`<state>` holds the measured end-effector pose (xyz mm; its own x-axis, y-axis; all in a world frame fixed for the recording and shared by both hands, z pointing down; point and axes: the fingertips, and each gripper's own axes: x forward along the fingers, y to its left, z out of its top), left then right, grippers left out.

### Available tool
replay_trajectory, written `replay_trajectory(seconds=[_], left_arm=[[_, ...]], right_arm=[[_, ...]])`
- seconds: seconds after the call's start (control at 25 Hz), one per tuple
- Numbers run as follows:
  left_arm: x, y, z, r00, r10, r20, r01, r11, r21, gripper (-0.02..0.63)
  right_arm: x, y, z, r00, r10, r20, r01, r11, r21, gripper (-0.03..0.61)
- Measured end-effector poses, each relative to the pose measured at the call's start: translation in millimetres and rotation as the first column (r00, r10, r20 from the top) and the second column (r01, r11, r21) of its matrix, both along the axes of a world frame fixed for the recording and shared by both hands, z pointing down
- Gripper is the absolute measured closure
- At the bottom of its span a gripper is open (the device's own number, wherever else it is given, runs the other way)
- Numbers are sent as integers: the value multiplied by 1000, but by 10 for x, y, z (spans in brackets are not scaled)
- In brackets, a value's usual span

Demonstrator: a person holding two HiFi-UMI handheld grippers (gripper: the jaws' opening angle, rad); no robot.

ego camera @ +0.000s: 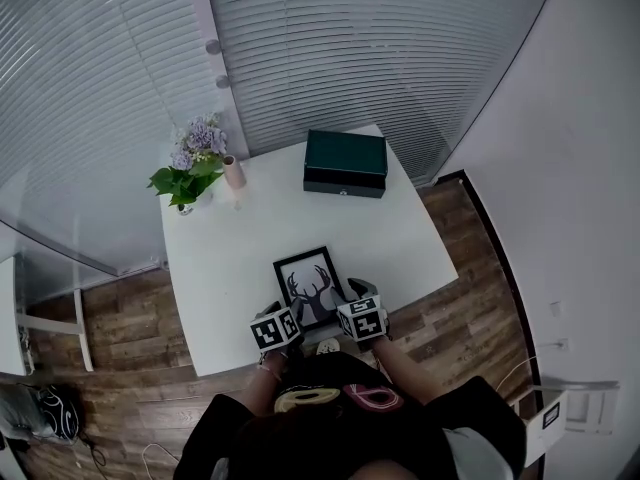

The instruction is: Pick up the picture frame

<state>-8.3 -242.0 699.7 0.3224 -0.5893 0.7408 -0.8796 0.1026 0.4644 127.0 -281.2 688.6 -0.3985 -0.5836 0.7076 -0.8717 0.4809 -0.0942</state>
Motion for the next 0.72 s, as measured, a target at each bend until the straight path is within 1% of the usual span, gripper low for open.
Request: replay_trajectory(seconds=[0.12, 0.32, 0.4, 0.52, 0.72], left_arm=[[-17, 4, 16, 1000, -4, 29, 5, 1000, -16, 380], [-19, -2, 41, 995, 2, 97, 1, 999, -34, 383], [-29, 1, 51, 992, 2, 129, 3, 999, -41, 396], [-63, 4, 73, 984, 4, 176, 5, 999, -49, 433], [-68, 6, 81, 982, -5, 190, 13, 999, -45, 434]], right_arm=[[-4, 8, 63, 1000, -3, 2, 3, 999, -31, 390], [-2, -2, 90, 1000, -1, 26, 2, 999, -50, 390], [5, 0, 99, 999, 9, 41, -6, 998, -60, 391], [-3, -4, 113, 998, 11, 54, -7, 997, -70, 397], [-23, 21, 116, 998, 0, 71, 6, 996, -87, 404]])
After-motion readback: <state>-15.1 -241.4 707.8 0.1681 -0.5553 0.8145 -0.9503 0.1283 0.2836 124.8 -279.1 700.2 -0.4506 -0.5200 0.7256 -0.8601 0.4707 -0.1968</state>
